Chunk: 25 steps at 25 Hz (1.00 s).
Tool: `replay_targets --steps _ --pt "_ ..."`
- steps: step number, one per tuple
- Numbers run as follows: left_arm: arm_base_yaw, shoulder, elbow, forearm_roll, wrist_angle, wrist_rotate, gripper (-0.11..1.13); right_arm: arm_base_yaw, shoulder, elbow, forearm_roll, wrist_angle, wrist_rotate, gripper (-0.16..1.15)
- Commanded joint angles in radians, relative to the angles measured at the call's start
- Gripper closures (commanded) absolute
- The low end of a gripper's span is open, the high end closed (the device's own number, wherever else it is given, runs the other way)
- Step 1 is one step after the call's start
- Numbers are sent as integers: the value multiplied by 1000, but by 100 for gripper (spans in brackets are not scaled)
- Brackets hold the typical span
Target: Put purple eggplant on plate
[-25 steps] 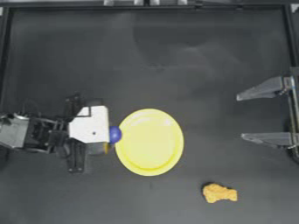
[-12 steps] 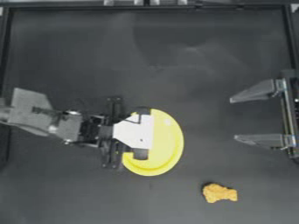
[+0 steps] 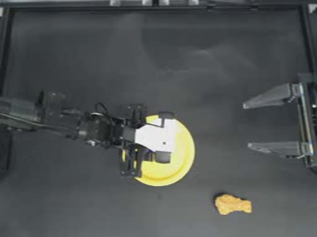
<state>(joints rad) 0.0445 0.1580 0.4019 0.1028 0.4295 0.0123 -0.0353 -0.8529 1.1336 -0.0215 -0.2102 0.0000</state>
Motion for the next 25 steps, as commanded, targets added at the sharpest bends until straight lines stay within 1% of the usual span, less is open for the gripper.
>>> replay_targets --steps 1,12,20,22,23,24,25 --pt "3 -15 -26 -15 -31 14 61 0 6 -20 -2 -6 -2 -2" --pt "3 38 -34 -20 -69 17 61 0 6 -23 -2 -8 -3 -2" --pt "15 81 -67 -18 -44 18 57 0 5 -21 -2 -8 -3 -2" --pt "15 80 -67 -17 -43 18 51 -2 5 -21 -2 -8 -3 -2" --pt "15 78 -67 -18 -41 18 46 0 6 -21 -2 -8 -5 -2" --pt "15 78 -67 -18 -37 18 39 0 6 -21 -2 -8 -5 -2" --pt "15 78 -69 -20 -34 17 28 0 6 -20 -2 -8 -5 -2"
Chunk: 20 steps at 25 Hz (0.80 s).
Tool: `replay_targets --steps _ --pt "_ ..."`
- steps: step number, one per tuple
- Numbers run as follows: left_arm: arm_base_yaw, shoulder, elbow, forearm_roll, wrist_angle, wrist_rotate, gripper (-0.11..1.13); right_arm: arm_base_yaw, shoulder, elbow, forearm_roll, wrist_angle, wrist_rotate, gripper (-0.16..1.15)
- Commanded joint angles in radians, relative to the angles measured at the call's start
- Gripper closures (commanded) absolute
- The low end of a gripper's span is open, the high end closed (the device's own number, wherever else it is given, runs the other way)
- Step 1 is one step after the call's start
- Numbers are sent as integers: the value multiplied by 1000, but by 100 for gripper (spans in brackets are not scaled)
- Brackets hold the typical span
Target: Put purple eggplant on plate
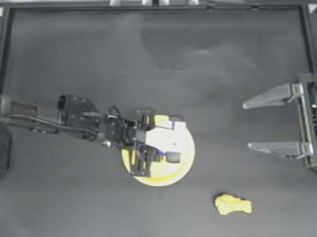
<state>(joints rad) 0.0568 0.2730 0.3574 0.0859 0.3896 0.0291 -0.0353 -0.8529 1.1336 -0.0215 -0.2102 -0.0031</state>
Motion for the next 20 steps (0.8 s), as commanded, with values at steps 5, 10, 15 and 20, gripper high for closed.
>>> replay_targets --steps 5,10,15,20 --pt "3 -37 -35 -9 15 -3 -5 0 5 -18 -2 -8 -2 -2" --pt "5 -46 -41 -9 15 -2 1 0 5 -15 -2 -8 -2 -2" --pt "15 -98 -38 -6 18 0 0 0 5 -15 -2 -8 -2 -2" --pt "31 -181 -20 8 20 3 0 0 3 -14 -2 -8 -2 -2"
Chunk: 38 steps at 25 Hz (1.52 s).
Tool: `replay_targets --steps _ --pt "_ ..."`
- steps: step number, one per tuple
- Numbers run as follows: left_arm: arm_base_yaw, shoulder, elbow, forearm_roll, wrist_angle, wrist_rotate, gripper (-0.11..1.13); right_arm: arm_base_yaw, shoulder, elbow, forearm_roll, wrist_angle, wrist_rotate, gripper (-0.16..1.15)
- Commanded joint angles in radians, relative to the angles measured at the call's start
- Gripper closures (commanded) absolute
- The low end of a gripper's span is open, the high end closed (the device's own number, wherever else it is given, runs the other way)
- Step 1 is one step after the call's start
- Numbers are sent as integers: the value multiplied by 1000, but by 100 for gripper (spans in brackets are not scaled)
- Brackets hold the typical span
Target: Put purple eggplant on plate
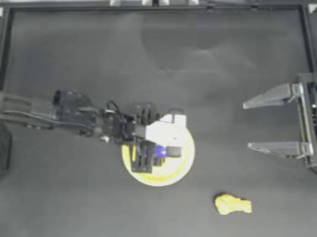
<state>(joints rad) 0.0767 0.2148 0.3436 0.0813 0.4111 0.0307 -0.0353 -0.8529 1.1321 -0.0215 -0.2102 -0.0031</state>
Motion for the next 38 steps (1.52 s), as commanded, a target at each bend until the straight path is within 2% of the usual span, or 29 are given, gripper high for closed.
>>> replay_targets --steps 1,4,12,21,38 --pt "12 -140 -2 18 -2 2 0 0 3 -12 -2 -8 -2 -2" --pt "14 -196 18 32 -3 0 0 0 0 -12 -2 -8 -2 -2" --pt "14 -348 104 31 -20 -9 1 -2 -2 -11 -2 -9 -2 -2" --pt "5 -505 229 15 -160 -35 1 0 -2 -11 -2 -14 -2 -2" --pt "-60 -664 351 15 -236 -44 2 0 -2 -11 5 -14 -2 -2"
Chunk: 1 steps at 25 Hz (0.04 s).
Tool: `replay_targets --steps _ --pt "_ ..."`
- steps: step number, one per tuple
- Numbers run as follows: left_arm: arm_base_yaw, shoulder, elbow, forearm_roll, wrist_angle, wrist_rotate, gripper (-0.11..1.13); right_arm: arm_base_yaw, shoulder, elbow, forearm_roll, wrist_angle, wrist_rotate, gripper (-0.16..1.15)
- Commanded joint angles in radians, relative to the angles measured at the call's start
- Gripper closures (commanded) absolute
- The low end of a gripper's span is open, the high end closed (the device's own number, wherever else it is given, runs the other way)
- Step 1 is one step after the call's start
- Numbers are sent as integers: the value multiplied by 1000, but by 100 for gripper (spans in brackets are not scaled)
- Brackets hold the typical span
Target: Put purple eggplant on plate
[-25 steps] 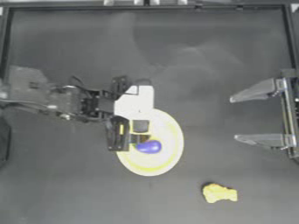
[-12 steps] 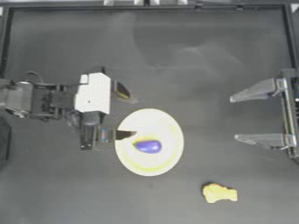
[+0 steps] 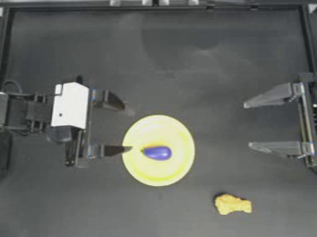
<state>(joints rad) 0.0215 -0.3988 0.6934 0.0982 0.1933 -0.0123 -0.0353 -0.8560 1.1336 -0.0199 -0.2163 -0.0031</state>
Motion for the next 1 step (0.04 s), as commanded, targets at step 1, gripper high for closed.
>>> replay_targets --steps 1 --pt "-6 -63 11 -2 -25 -2 2 0 2 -12 3 -8 -2 -2"
